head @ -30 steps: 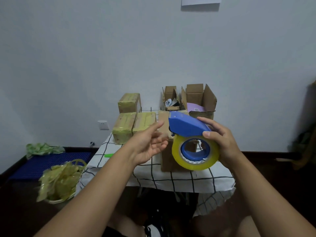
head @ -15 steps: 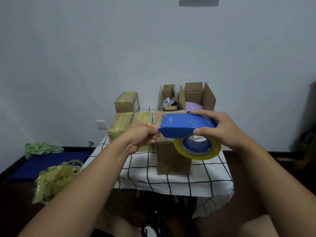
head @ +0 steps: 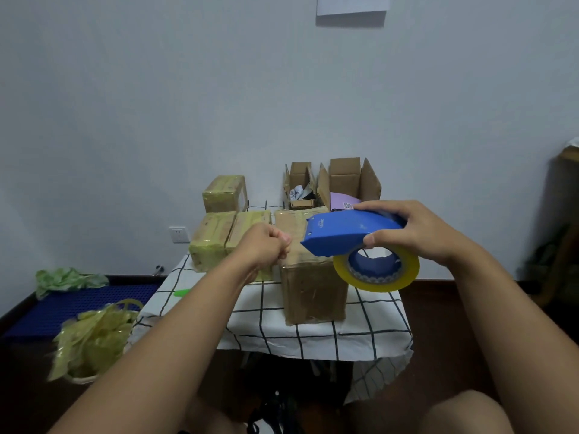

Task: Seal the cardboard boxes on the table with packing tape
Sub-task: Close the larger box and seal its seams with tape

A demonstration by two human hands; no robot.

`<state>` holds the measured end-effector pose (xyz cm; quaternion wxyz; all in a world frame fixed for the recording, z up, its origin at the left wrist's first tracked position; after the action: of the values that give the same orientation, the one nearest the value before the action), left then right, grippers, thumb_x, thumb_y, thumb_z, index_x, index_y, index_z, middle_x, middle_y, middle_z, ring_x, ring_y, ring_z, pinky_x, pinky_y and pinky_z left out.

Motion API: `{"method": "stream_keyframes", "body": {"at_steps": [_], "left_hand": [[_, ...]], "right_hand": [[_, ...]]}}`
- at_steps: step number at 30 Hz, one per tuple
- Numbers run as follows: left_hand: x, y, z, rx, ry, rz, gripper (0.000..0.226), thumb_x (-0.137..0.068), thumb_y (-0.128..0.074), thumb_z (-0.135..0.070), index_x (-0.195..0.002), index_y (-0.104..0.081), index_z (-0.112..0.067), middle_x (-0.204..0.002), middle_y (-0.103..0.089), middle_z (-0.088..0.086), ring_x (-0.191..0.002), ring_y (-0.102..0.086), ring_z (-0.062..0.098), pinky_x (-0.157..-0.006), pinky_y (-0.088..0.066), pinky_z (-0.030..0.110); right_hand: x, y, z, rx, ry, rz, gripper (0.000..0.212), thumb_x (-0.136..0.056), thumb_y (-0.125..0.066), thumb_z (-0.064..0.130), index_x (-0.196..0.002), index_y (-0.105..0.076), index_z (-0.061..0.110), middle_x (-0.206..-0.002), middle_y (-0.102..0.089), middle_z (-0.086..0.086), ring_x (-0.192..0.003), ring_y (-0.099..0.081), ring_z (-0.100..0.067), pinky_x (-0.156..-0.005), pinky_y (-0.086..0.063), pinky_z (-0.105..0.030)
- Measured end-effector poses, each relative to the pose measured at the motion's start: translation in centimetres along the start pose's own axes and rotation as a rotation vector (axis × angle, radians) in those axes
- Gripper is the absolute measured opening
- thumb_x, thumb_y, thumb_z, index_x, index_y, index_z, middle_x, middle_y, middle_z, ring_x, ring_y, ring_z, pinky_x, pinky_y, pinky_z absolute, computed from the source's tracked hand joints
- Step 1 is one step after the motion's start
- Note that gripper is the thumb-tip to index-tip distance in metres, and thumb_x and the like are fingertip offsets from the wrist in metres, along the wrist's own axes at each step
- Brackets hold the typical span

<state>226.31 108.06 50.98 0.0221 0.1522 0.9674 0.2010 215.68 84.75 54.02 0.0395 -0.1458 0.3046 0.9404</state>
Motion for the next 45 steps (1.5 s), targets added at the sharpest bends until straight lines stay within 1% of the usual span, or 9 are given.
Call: {"method": "stream_keyframes", "body": {"at_steps": [8, 14, 17, 21, 24, 27, 32, 37, 45], "left_hand": [[0.7, -3.5, 1.4, 0.077, -0.02, -0.042, 0.012, -0.098, -0.054, -0.011, -0.087, -0.059, -0.014, -0.087, -0.068, 0.006, -0.084, -0.066, 0.02, -0.086, -0.056, 0.041], [-0.1, -1.8, 2.4, 0.0, -0.044, -0.122, 0.012, -0.101, -0.051, -0.016, -0.094, -0.06, -0.013, -0.088, -0.067, 0.003, -0.083, -0.062, 0.018, -0.069, -0.05, 0.03], [-0.1, -0.7, 2.2, 0.005, -0.053, -0.11, 0.012, -0.1, -0.052, -0.015, -0.095, -0.062, -0.01, -0.086, -0.067, 0.004, -0.08, -0.059, 0.017, -0.073, -0.047, 0.031], [-0.4, 0.7, 1.2, -0.083, -0.086, -0.079, 0.013, -0.098, -0.056, -0.013, -0.087, -0.063, -0.013, -0.08, -0.067, 0.002, -0.075, -0.058, 0.015, -0.076, -0.048, 0.032], [-0.7, 1.9, 0.3, -0.136, -0.101, -0.09, 0.023, -0.097, -0.055, -0.01, -0.075, -0.061, -0.014, -0.074, -0.065, 0.001, -0.069, -0.055, 0.016, -0.065, -0.045, 0.027], [-0.9, 3.8, 0.6, -0.184, -0.093, -0.14, 0.025, -0.097, -0.054, -0.009, -0.073, -0.062, -0.01, -0.07, -0.062, 0.001, -0.064, -0.052, 0.013, -0.058, -0.038, 0.024], [-1.0, 4.6, 2.9, -0.084, 0.011, -0.119, 0.023, -0.09, -0.059, -0.001, -0.069, -0.063, -0.008, -0.076, -0.064, 0.005, -0.069, -0.054, 0.015, -0.07, -0.043, 0.029], [-1.1, 3.4, 4.5, -0.01, 0.051, -0.119, 0.027, -0.09, -0.062, -0.005, -0.064, -0.06, -0.011, -0.072, -0.06, 0.009, -0.066, -0.052, 0.017, -0.072, -0.042, 0.03], [-2.1, 2.6, 6.1, 0.051, 0.086, -0.18, 0.03, -0.09, -0.069, -0.016, -0.06, -0.063, -0.01, -0.067, -0.066, 0.006, -0.071, -0.057, 0.016, -0.074, -0.046, 0.033]], "right_hand": [[1.1, 1.2, -3.0, -0.041, -0.057, -0.04, 0.057, -0.059, -0.071, 0.06, -0.115, -0.066, 0.051, -0.12, -0.064, 0.017, -0.104, -0.063, -0.004, -0.078, -0.051, -0.016], [0.2, -1.6, -4.3, -0.1, -0.049, -0.07, 0.064, -0.06, -0.072, 0.058, -0.122, -0.066, 0.043, -0.126, -0.061, 0.011, -0.108, -0.061, -0.009, -0.086, -0.051, -0.021], [-0.1, -2.2, -3.8, -0.097, -0.039, -0.076, 0.066, -0.061, -0.07, 0.059, -0.124, -0.065, 0.042, -0.127, -0.06, 0.01, -0.109, -0.061, -0.009, -0.083, -0.052, -0.019], [-0.1, -1.7, -1.9, -0.05, -0.006, -0.039, 0.055, -0.067, -0.073, 0.055, -0.12, -0.063, 0.047, -0.119, -0.061, 0.012, -0.101, -0.062, -0.003, -0.077, -0.052, -0.014], [-0.1, -1.5, -0.2, -0.031, 0.021, 0.0, 0.048, -0.072, -0.073, 0.043, -0.119, -0.062, 0.047, -0.114, -0.062, 0.015, -0.098, -0.062, 0.0, -0.075, -0.051, -0.012], [-0.1, -0.9, 0.2, 0.002, 0.021, -0.01, 0.052, -0.072, -0.074, 0.042, -0.123, -0.064, 0.043, -0.113, -0.063, 0.014, -0.097, -0.063, -0.001, -0.074, -0.05, -0.012], [-0.8, -0.9, 0.5, 0.066, -0.007, 0.036, 0.049, -0.067, -0.076, 0.043, -0.115, -0.065, 0.049, -0.109, -0.064, 0.015, -0.091, -0.063, 0.002, -0.071, -0.048, -0.009], [-2.0, -0.6, 0.2, 0.137, -0.047, 0.076, 0.056, -0.067, -0.075, 0.044, -0.122, -0.066, 0.041, -0.109, -0.063, 0.015, -0.087, -0.063, 0.005, -0.068, -0.046, -0.006], [-3.1, -0.9, -0.2, 0.215, -0.06, 0.117, 0.059, -0.067, -0.072, 0.05, -0.124, -0.065, 0.041, -0.111, -0.062, 0.014, -0.094, -0.064, -0.01, -0.079, -0.049, -0.021]]}}
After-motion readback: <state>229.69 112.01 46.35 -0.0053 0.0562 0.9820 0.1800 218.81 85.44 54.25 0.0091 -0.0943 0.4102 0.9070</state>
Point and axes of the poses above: each hand's wrist, its own x-axis away from the middle knuckle, its own y-axis out of the back of the hand, z = x × y, the point moved 4 cm from there along -x, towards the middle knuckle
